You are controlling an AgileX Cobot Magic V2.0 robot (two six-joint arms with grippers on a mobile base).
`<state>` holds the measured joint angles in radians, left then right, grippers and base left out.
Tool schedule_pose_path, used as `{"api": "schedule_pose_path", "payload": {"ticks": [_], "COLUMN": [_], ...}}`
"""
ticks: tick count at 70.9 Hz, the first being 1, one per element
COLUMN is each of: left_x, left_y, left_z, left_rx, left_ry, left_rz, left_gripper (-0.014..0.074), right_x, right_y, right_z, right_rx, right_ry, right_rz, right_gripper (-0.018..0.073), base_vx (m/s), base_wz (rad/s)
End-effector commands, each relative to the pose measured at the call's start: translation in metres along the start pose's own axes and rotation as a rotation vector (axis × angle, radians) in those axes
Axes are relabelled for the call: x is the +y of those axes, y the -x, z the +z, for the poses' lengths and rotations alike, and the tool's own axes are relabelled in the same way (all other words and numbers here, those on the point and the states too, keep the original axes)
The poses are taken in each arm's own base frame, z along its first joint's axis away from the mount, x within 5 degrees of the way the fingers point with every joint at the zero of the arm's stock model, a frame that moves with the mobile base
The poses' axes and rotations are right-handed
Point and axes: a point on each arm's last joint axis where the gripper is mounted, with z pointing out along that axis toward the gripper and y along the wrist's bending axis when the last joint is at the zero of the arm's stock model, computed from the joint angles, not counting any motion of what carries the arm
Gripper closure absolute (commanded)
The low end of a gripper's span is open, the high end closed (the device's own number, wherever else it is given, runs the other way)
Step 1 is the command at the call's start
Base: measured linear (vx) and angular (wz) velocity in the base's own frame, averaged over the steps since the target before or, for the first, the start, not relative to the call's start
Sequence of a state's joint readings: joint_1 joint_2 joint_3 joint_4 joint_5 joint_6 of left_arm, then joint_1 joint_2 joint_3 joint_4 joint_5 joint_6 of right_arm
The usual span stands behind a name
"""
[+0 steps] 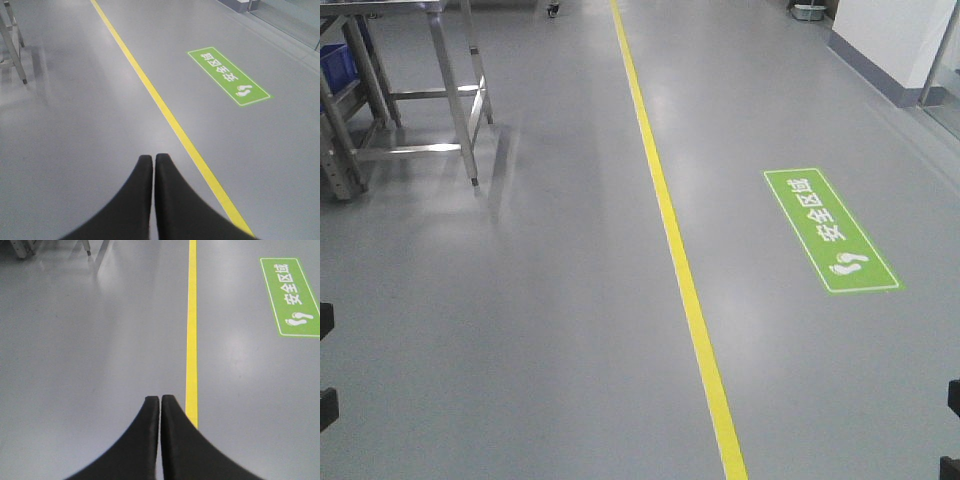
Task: Move and align brake pads A on conveyor
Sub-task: 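Drive along the yellow floor line toward the steel table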
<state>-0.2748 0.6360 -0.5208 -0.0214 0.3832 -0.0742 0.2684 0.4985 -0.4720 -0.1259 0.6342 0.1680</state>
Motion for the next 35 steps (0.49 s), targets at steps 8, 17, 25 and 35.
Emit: {"api": "schedule_pose_path", "payload": {"ticks": [8,17,25,35], "left_x": [-0.0021,-0.0021,-0.0021,-0.0021], "left_y": [0.0151,0.0151,0.0151,0.0151], "left_z": [-0.0039,-0.0039,-0.0039,-0.0039], "left_rx": [-0.101,-0.101,-0.101,-0.101], "left_ry": [-0.014,-0.014,-0.014,-0.014], "left_rz": [0.0,0.0,0.0,0.0], "left_gripper": [0.0604,0.0604,0.0604,0.0604], "right_x": [0.0002,0.0002,0.0002,0.0002], "right_y": [0.0132,0.0132,0.0132,0.0132], "right_z": [-0.0042,-0.0042,-0.0042,-0.0042], "right_rx": [-0.087,-0.087,-0.087,-0.087], "right_ry": [0.002,0.002,0.002,0.002], "right_rz": [-0.009,-0.009,-0.009,-0.009], "right_gripper": [0.0568,0.0568,0.0568,0.0568], "base_vx": [0.62,0.64,0.66,0.68], "base_wz": [-0.02,-0.01,0.04,0.09]}}
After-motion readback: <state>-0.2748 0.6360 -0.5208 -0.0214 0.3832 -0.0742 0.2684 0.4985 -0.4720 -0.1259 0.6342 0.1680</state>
